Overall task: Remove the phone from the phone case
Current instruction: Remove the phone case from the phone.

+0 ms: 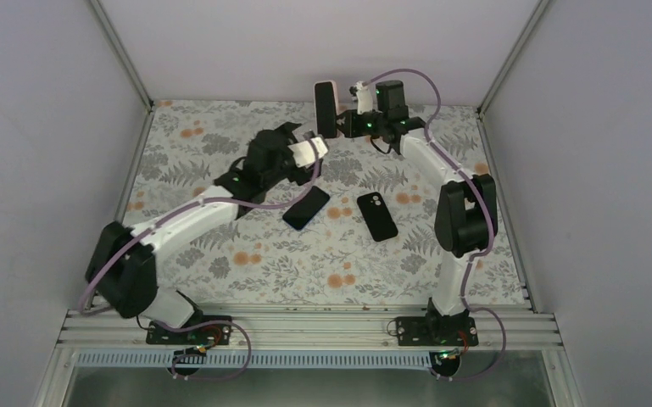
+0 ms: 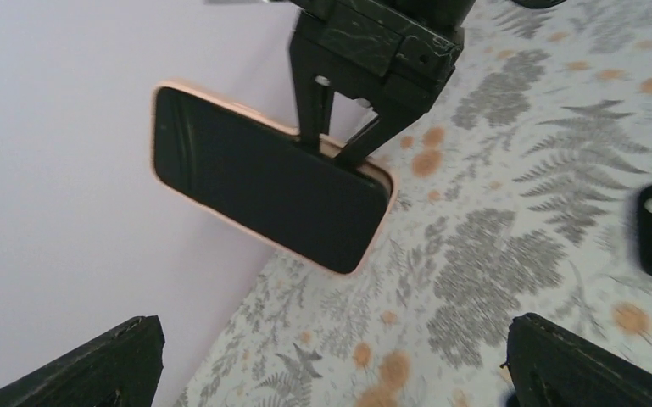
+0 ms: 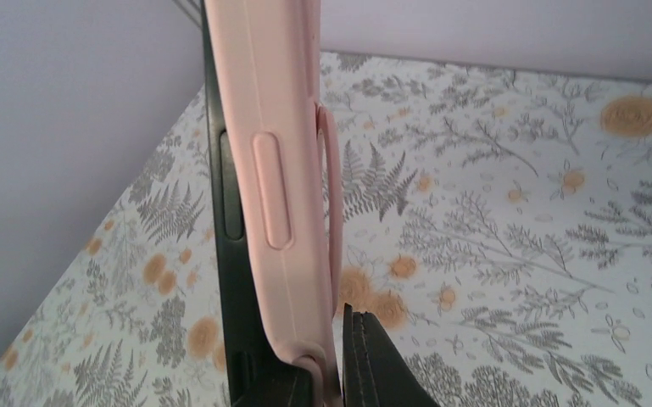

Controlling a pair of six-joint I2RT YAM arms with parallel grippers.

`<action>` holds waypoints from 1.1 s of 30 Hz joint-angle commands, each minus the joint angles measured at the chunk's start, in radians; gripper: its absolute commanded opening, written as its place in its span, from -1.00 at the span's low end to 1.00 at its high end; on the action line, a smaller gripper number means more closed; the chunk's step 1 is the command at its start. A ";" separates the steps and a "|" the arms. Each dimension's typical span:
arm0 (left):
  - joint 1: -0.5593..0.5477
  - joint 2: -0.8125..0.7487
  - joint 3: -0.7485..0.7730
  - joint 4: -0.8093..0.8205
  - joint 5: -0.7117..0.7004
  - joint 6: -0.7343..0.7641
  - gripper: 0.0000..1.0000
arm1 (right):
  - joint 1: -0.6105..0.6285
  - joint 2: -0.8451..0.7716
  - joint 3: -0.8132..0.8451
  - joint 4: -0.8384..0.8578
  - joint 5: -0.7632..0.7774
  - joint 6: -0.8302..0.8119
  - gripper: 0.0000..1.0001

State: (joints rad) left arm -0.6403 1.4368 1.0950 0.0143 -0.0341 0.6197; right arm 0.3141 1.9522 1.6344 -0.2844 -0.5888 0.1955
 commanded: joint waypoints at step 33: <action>-0.024 0.332 0.118 0.423 -0.391 -0.101 1.00 | 0.074 -0.095 0.028 0.160 0.029 0.106 -0.93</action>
State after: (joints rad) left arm -0.6678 1.7405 1.1893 0.4122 -0.3485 0.5266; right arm 0.3904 1.9064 1.6485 -0.2092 -0.5205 0.2829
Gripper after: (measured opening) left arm 0.999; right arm 0.064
